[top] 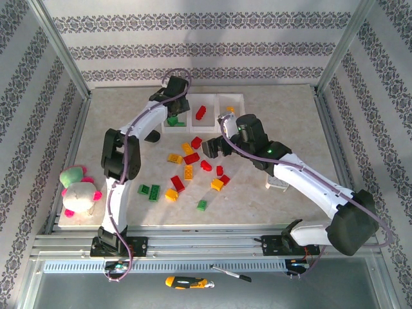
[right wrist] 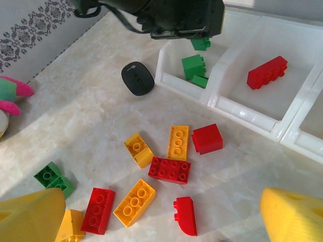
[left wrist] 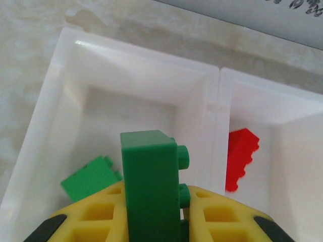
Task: Sort the legos into containers by color
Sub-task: Place the lego in the container.
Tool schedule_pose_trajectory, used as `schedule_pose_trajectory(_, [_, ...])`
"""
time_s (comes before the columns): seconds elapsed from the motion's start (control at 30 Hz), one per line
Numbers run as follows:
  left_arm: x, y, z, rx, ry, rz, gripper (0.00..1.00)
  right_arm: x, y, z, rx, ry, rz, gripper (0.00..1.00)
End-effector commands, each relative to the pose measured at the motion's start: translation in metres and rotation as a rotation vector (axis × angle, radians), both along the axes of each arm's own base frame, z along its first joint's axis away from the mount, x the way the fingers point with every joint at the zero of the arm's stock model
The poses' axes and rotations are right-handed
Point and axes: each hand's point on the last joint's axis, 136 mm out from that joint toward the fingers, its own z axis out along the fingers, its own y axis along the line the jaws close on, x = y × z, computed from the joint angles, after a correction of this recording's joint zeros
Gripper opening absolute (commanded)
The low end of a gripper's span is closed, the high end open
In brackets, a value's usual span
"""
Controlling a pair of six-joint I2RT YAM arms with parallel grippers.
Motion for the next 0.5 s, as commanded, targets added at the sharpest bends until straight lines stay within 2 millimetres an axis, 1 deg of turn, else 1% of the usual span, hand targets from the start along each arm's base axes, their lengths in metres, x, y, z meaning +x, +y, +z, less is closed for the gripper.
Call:
schedule_pose_trajectory(0.0, [0.003,0.007,-0.011,0.045,0.067,-0.035,0.21,0.003,-0.006,0.011,0.022,-0.032,-0.025,0.98])
schedule_pose_trajectory(0.07, [0.01,0.006,-0.015,0.057,0.071,-0.048,0.21,0.004,-0.008,0.012,0.021,-0.034,-0.032,0.98])
schedule_pose_trajectory(0.13, [0.014,0.005,-0.021,0.065,0.086,-0.056,0.29,0.003,-0.009,0.012,0.02,-0.034,-0.035,0.98])
schedule_pose_trajectory(0.2, [0.015,0.005,-0.026,0.067,0.102,-0.058,0.4,0.002,-0.011,0.012,0.018,-0.033,-0.041,0.98])
schedule_pose_trajectory(0.27, [0.016,0.007,-0.026,0.08,0.101,-0.059,0.59,0.002,-0.015,0.011,0.012,-0.038,-0.061,0.98])
schedule_pose_trajectory(0.33, [0.014,0.009,-0.023,0.092,0.099,-0.06,0.68,0.003,-0.021,0.012,0.007,-0.043,-0.092,0.98])
schedule_pose_trajectory(0.43, [0.01,0.01,-0.01,0.095,0.084,-0.073,0.79,0.008,-0.033,0.009,-0.004,-0.037,-0.164,0.97])
schedule_pose_trajectory(0.47, [0.008,0.009,-0.003,0.094,0.07,-0.083,0.82,0.011,-0.038,0.006,-0.015,-0.024,-0.2,0.97])
